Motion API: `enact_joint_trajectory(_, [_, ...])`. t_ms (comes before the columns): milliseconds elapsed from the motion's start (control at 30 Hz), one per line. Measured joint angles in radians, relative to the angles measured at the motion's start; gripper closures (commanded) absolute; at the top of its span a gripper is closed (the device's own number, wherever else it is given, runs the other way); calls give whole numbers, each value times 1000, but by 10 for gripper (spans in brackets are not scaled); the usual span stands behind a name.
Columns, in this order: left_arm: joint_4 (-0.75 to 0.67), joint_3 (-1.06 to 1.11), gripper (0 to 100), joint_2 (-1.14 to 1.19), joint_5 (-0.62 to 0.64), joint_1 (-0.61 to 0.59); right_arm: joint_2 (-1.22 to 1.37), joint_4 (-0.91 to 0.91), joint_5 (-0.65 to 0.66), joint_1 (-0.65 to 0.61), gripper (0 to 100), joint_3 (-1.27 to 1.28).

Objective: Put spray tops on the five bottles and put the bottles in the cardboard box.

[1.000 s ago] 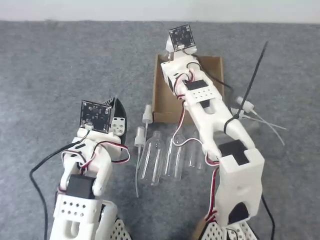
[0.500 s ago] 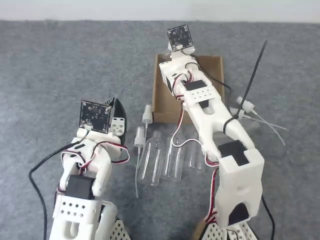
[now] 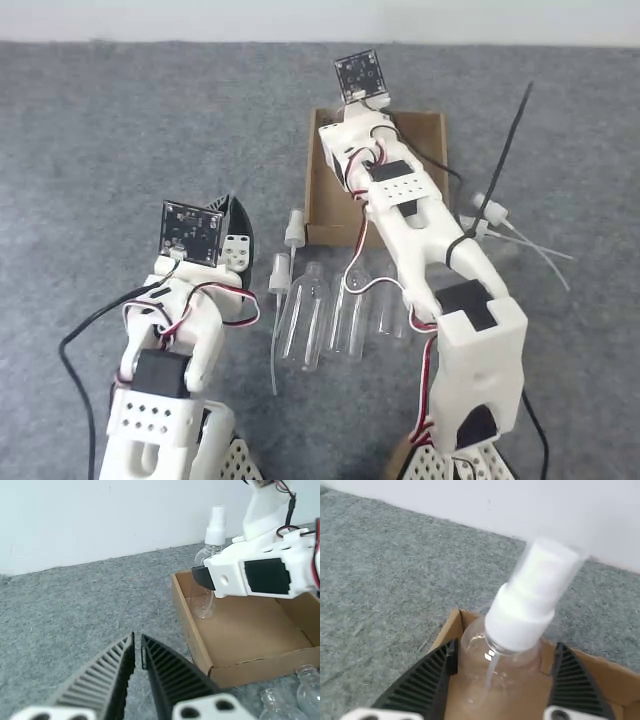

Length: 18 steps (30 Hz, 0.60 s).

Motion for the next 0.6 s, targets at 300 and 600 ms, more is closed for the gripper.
enact_joint_trajectory(300, [0, 0, 988, 0, 0, 0, 2, 0, 0, -28, 710, -6])
enact_joint_trajectory(600, [0, 0, 988, 0, 0, 0, 2, 61, 0, -23, 711, -129])
